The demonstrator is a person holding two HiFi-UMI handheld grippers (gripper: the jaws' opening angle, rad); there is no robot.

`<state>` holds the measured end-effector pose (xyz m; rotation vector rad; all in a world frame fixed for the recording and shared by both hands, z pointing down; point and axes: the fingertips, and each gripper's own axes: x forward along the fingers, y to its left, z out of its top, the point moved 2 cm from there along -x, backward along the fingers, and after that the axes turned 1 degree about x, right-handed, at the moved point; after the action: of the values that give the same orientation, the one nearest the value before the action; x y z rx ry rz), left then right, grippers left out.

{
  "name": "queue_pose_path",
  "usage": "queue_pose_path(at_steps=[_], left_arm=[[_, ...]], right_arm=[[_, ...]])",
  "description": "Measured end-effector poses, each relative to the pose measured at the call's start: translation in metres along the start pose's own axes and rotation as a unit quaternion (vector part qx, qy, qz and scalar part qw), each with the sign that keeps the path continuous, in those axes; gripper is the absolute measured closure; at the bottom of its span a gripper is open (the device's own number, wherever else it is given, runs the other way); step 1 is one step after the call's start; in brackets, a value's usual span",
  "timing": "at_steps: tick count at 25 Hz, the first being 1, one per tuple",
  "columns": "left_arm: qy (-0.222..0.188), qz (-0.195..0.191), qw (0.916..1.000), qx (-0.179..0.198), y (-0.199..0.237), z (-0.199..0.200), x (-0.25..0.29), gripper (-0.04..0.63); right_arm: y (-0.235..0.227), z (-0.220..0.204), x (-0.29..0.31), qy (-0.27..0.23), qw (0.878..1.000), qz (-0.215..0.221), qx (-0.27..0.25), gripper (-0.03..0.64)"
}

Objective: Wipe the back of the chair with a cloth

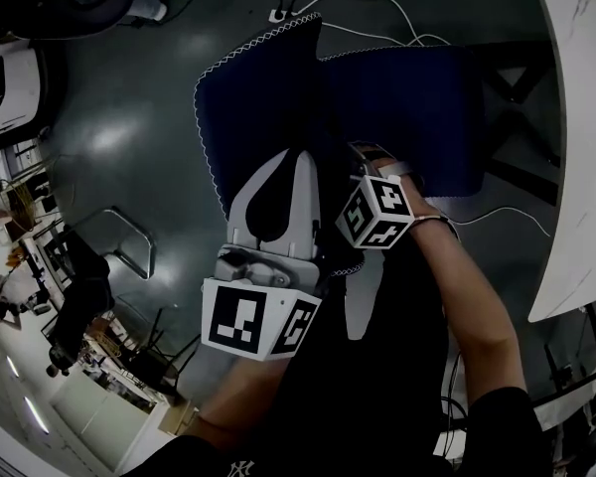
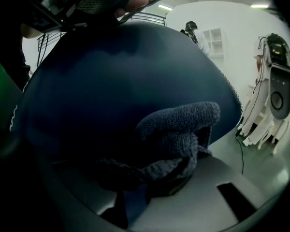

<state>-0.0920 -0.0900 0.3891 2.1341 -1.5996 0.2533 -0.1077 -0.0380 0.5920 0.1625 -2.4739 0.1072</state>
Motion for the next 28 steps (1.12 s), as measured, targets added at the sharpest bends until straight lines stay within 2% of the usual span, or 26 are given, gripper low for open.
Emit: queue_pose_path(at_steps=[9,20,28], left_arm=[[0.001,-0.013,0.9999,0.002,-0.009,-0.006,-0.021,0.586],[-0.001,-0.030,0.9994,0.017,-0.027,0.004,-0.049,0.586],[0.002,-0.052,0.9980,0.035,-0.046,0.005,-0.058,0.586]], right_arm=[[0.054,-0.011,-0.017,0.021,0.998,0.058,-0.004,0.534],[0.114,-0.018,-0.057,0.049,0.991,0.120,0.017,0.534],[0.122,-0.031,-0.079,0.077,0.987,0.140,0.014,0.535]])
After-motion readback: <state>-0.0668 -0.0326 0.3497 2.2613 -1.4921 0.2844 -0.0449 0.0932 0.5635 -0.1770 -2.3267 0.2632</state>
